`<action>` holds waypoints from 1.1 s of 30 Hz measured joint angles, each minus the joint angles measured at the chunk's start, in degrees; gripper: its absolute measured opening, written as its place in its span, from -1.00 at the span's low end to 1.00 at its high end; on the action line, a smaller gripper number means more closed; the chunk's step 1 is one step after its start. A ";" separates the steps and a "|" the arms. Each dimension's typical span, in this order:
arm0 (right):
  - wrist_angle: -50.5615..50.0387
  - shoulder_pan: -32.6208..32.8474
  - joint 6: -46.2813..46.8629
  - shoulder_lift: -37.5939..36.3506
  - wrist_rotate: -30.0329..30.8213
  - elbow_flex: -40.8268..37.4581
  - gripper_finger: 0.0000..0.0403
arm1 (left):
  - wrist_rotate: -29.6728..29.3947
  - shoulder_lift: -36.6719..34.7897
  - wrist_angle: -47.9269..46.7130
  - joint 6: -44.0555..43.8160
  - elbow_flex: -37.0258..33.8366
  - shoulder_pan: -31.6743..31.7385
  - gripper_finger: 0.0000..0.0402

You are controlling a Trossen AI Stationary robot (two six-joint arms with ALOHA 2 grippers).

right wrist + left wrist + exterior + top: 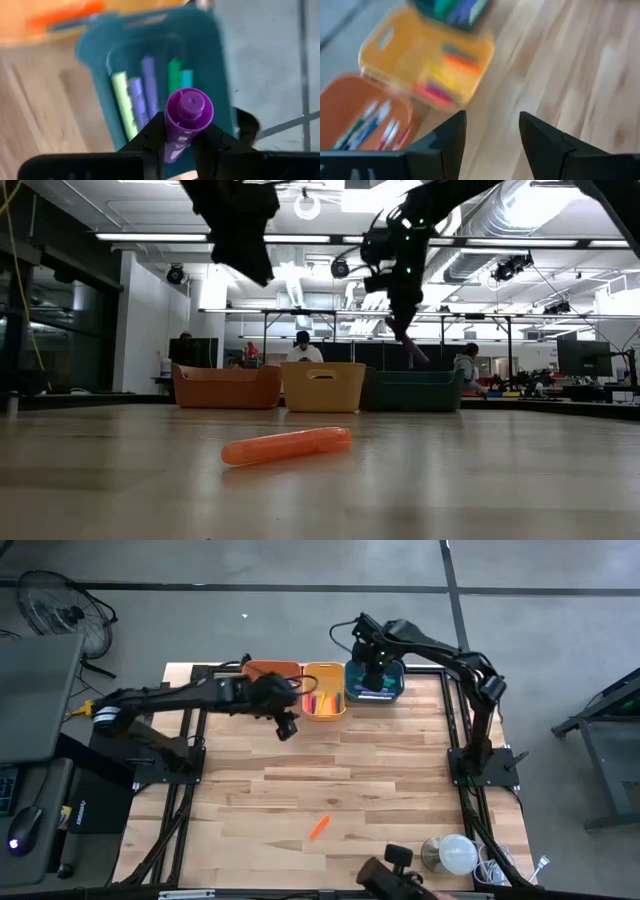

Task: Pick & Place Markers
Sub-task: Put the dark purple highlighter into the blue bin, then put the orange pen into the yellow bin

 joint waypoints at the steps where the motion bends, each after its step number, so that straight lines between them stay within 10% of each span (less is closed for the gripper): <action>1: -0.81 0.03 -1.12 0.74 -0.01 -0.18 -0.72 | 0.20 -1.96 4.12 -0.98 -2.62 -0.04 -0.12; 11: -3.66 0.22 -4.19 8.54 4.40 -0.30 -0.72 | 6.99 -16.60 17.23 -5.81 -18.28 -0.02 -0.12; 33: -6.11 2.25 14.08 10.22 7.77 -0.21 -0.15 | 17.05 -17.33 16.11 -3.11 -18.36 -0.05 -0.12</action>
